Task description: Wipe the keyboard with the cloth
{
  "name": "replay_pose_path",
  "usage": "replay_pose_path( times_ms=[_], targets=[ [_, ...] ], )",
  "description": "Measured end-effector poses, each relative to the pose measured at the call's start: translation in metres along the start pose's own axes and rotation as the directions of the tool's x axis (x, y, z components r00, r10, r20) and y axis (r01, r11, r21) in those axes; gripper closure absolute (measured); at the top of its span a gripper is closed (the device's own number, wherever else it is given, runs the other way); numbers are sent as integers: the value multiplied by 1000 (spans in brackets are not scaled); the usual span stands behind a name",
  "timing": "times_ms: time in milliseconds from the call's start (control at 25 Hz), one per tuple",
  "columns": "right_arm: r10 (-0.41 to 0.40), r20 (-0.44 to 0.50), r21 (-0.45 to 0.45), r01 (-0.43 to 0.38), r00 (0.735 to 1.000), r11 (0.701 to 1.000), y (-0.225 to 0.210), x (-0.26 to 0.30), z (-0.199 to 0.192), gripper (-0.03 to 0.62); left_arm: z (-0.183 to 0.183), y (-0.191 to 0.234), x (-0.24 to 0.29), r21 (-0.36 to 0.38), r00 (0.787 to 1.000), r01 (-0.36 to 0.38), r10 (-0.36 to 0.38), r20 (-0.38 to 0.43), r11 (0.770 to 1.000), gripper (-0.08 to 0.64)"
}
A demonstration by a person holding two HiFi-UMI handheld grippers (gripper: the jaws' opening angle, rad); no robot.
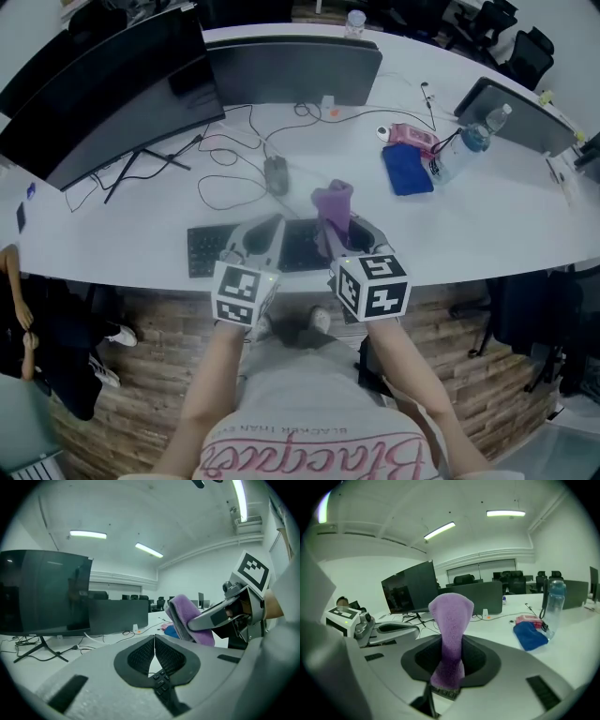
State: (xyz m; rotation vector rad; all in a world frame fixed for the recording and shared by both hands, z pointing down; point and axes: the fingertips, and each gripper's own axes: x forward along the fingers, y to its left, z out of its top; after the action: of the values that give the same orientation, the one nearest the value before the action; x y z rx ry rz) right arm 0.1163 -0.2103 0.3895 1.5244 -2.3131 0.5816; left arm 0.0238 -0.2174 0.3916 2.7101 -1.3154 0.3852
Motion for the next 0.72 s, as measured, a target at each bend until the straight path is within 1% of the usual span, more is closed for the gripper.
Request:
replay_pose_path(
  times_ms=[160, 360, 560, 720],
  targets=[
    [37, 79, -94, -30, 996, 995, 29, -2, 28, 499, 23, 14, -18, 18, 998, -34, 33, 58, 999, 554],
    [104, 168, -161, -77, 980, 984, 66, -5, 57, 500, 52, 31, -39, 35, 987, -82, 76, 139, 996, 554],
    [116, 277, -231, -51, 954, 972, 88, -18, 89, 500, 89, 41, -58, 65, 968, -107, 89, 236, 992, 554],
    [136, 347, -250, -48, 928, 967, 99, -31, 110, 500, 111, 46, -70, 101, 952, -135, 101, 288, 986, 554]
  ],
)
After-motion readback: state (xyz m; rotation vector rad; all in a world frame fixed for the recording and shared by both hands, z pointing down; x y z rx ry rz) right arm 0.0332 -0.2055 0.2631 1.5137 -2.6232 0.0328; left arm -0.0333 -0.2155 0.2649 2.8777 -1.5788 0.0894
